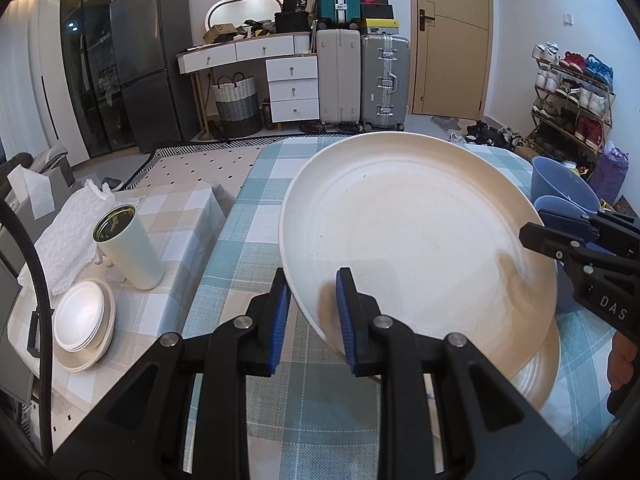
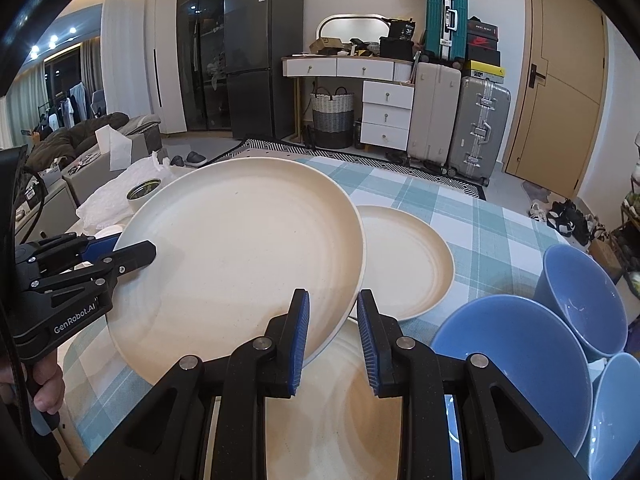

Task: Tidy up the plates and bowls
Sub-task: 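Lift the cream plate by its rim with the left gripper, then lower the held plate onto another cream plate and open the left gripper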

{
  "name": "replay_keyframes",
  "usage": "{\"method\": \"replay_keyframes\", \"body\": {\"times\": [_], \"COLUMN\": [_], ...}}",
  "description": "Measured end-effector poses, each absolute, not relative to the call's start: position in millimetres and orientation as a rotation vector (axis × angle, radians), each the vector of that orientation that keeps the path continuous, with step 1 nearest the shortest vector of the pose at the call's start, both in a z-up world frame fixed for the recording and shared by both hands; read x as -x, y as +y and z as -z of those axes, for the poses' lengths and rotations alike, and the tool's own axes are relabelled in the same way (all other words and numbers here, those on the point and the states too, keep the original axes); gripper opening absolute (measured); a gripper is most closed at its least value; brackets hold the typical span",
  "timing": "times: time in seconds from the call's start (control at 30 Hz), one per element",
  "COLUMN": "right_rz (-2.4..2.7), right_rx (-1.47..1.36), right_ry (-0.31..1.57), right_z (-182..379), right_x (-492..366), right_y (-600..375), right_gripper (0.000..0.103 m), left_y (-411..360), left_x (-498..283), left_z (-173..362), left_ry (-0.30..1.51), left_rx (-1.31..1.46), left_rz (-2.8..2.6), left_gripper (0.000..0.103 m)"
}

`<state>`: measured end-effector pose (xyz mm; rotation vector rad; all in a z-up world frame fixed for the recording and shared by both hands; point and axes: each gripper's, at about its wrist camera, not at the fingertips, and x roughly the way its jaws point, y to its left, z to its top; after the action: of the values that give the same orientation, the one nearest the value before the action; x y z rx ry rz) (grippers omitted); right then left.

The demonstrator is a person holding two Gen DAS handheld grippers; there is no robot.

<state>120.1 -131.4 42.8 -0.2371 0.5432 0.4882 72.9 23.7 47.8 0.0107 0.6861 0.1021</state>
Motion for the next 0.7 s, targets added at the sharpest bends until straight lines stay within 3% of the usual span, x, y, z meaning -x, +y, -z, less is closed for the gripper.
{"method": "replay_keyframes", "body": {"times": [0.7], "right_rz": [-0.487], "right_rx": [0.219], "right_ry": [0.550], "right_z": [-36.8], "right_x": [-96.6], "right_y": [-148.9], "right_gripper": [0.025], "left_y": [11.4], "left_x": [-47.3], "left_z": [-48.0], "left_ry": [0.699], "left_rx": [-0.036], "left_rz": [-0.080], "left_gripper": [0.021]}}
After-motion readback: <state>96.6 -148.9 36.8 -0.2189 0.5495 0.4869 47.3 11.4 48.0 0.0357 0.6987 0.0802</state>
